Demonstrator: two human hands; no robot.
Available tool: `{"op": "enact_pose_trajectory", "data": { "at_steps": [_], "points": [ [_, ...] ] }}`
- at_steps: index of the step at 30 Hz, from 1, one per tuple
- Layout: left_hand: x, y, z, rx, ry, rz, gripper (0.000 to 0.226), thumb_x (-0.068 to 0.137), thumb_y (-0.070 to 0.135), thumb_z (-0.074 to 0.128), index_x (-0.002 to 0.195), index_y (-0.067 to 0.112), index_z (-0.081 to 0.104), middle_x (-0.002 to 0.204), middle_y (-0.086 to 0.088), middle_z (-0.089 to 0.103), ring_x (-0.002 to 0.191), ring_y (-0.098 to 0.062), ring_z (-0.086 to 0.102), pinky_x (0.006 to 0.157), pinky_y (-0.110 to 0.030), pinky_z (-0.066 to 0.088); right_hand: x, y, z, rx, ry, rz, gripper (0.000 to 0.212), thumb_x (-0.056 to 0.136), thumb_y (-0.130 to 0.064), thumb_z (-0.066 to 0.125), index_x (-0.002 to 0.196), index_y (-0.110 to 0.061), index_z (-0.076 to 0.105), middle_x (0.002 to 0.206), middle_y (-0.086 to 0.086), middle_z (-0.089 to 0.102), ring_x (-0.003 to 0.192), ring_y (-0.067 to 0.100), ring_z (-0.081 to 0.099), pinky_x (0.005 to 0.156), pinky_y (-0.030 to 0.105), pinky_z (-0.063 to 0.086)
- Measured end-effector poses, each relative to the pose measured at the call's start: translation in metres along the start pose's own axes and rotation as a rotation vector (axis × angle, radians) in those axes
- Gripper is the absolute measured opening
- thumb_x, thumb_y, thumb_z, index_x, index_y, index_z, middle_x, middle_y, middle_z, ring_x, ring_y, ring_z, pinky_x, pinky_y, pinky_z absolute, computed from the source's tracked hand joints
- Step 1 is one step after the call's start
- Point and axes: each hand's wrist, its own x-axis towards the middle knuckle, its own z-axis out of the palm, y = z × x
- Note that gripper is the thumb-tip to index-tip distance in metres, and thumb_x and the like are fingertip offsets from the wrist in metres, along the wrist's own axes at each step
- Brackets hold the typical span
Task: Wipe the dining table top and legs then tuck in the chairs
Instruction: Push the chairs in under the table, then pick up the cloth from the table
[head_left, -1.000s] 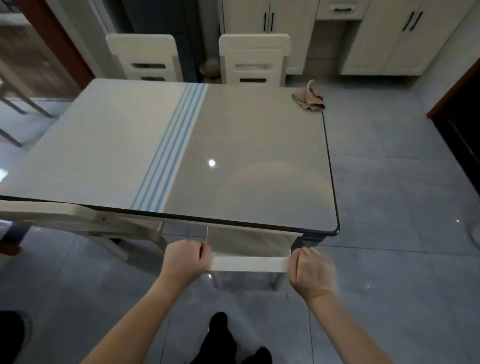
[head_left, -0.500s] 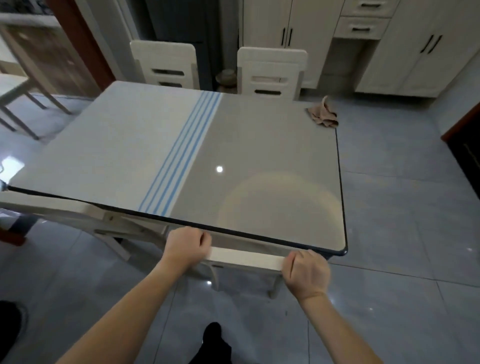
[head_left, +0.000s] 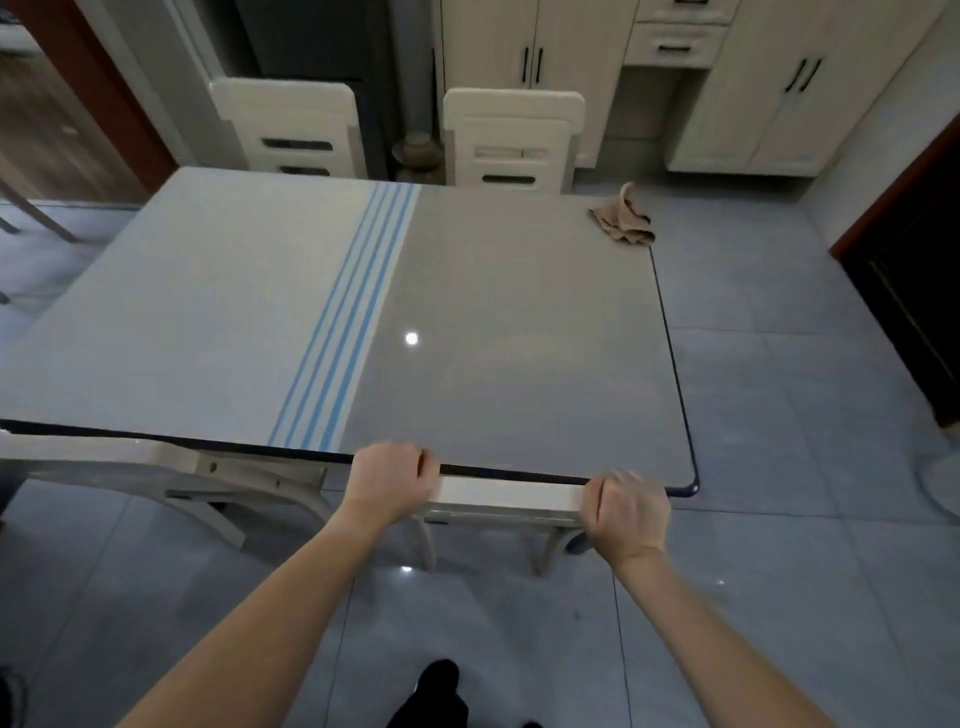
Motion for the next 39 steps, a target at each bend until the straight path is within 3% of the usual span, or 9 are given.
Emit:
{"op": "enact_pose_trajectory", "data": {
  "at_steps": [6,10,13,15,19,23,27,31,39],
  "points": [
    [-0.003,-0.003,-0.004,-0.032,-0.005,0.029,0.038,0.089,0.030,0.043,0.068,0.006,0.065,0.072,-0.015,0.068,0.072,-0.037,0.064,0.058,-0.031,0.036,-0.002,-0.007,-0.013,-0.039,-0.278,0.073,0.040,0.082,-0.025,0.033,0.048,-0.014,0.051,0.048,0.008,0.056,0.049,0.030,0.055,0.051,0.036,0.042],
    [-0.009,-0.004,-0.001,-0.087,-0.015,0.015,0.038,0.091,0.028,0.042,0.069,0.006,0.063,0.078,-0.018,0.068,0.076,-0.037,0.063,0.059,-0.030,0.034,-0.012,-0.010,-0.024,0.154,-0.258,0.149,0.032,0.087,-0.030,0.032,0.062,-0.018,0.048,0.063,0.008,0.060,0.065,0.032,0.056,0.065,0.041,0.042],
    [-0.011,-0.007,0.000,-0.140,-0.028,0.018,0.037,0.093,0.028,0.040,0.067,0.011,0.059,0.076,-0.016,0.066,0.077,-0.036,0.062,0.060,-0.030,0.034,-0.041,-0.012,-0.028,0.362,-0.163,0.235,0.032,0.087,-0.027,0.043,0.097,-0.009,0.068,0.100,0.008,0.068,0.101,0.027,0.056,0.096,0.032,0.036],
    [-0.008,-0.010,0.003,-0.187,-0.063,0.031,0.033,0.094,0.029,0.040,0.078,0.013,0.064,0.082,-0.016,0.067,0.081,-0.036,0.062,0.062,-0.031,0.038,-0.066,-0.013,-0.035,0.467,-0.122,0.310,0.037,0.087,-0.021,0.049,0.118,-0.006,0.064,0.122,0.006,0.061,0.119,0.019,0.049,0.105,0.017,0.027],
    [-0.011,-0.008,0.007,-0.290,-0.019,0.176,0.026,0.095,0.020,0.044,0.114,0.011,0.059,0.104,-0.015,0.066,0.096,-0.036,0.060,0.081,-0.041,0.045,-0.124,-0.011,-0.061,0.714,-0.070,0.633,0.023,0.097,-0.016,0.047,0.115,-0.014,0.062,0.112,0.001,0.063,0.105,0.011,0.056,0.091,0.018,0.041],
    [-0.048,0.039,0.012,-0.352,0.183,0.465,0.026,0.086,0.014,0.046,0.105,0.006,0.061,0.102,-0.012,0.062,0.090,-0.031,0.054,0.080,-0.037,0.041,-0.199,0.010,-0.070,0.945,-0.013,1.053,0.026,0.092,-0.037,0.048,0.094,-0.019,0.065,0.092,0.007,0.068,0.091,0.024,0.064,0.080,0.037,0.049],
    [-0.088,0.112,0.042,-0.596,-0.128,0.490,0.016,0.092,0.009,0.052,0.102,0.011,0.064,0.098,0.002,0.063,0.091,-0.013,0.057,0.083,-0.024,0.042,-0.270,0.044,-0.082,1.098,0.073,1.391,0.027,0.088,-0.033,0.052,0.085,-0.010,0.066,0.083,0.013,0.065,0.080,0.028,0.059,0.071,0.035,0.046],
    [-0.118,0.164,0.107,-0.801,-0.647,0.109,0.027,0.097,0.007,0.044,0.084,0.024,0.061,0.083,-0.001,0.063,0.083,-0.023,0.057,0.067,-0.023,0.046,-0.343,0.076,-0.089,1.098,0.067,1.565,0.026,0.097,-0.025,0.048,0.088,-0.009,0.067,0.084,0.011,0.067,0.078,0.026,0.060,0.068,0.033,0.046],
    [-0.130,0.209,0.143,-0.651,-0.750,0.065,0.027,0.098,0.012,0.044,0.084,0.020,0.065,0.082,-0.010,0.068,0.075,-0.023,0.061,0.068,-0.030,0.047,-0.385,0.141,-0.098,1.151,0.191,1.769,0.030,0.100,-0.016,0.040,0.089,0.001,0.062,0.086,0.021,0.062,0.074,0.028,0.056,0.062,0.031,0.041]
  ]
}}
